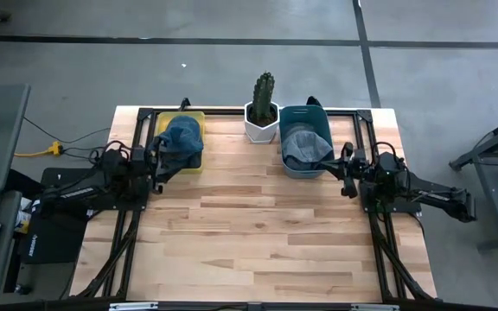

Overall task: Pick & Place hat
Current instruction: Return to Home Position

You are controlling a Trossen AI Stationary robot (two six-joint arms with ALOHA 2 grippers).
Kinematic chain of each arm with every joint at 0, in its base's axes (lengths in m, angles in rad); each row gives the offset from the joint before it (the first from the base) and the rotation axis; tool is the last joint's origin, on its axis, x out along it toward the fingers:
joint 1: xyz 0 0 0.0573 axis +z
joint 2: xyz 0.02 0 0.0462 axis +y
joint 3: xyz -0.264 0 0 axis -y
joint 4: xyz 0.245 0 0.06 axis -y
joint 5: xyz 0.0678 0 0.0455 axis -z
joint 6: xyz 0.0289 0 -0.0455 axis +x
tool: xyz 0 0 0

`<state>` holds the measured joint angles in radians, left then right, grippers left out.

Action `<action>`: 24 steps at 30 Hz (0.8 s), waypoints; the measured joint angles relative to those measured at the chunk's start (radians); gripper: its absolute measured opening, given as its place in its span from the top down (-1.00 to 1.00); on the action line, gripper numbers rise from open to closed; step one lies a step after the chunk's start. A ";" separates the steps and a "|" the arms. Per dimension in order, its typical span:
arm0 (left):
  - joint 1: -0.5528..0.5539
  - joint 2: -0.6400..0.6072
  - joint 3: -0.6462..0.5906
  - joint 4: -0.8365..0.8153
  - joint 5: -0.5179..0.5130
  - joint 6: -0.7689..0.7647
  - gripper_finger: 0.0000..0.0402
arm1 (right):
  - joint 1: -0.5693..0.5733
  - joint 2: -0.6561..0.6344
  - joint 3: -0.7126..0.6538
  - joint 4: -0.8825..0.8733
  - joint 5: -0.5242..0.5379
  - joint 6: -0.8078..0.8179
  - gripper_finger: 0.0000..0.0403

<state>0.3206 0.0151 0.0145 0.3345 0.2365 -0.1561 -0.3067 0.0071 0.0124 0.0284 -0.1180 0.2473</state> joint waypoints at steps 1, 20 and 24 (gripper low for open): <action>0.000 0.000 0.000 -0.001 0.002 -0.007 -0.12 | 0.000 0.000 0.000 0.000 0.000 -0.004 1.00; 0.000 0.000 0.000 -0.060 0.007 -0.006 -0.12 | 0.000 0.000 0.000 -0.001 0.000 -0.004 1.00; 0.000 0.000 0.000 -0.081 0.007 -0.006 -0.12 | 0.000 0.000 0.000 -0.001 0.000 -0.003 1.00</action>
<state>0.3206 0.0154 0.0144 0.2538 0.2440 -0.1623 -0.3069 0.0071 0.0120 0.0277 -0.1184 0.2439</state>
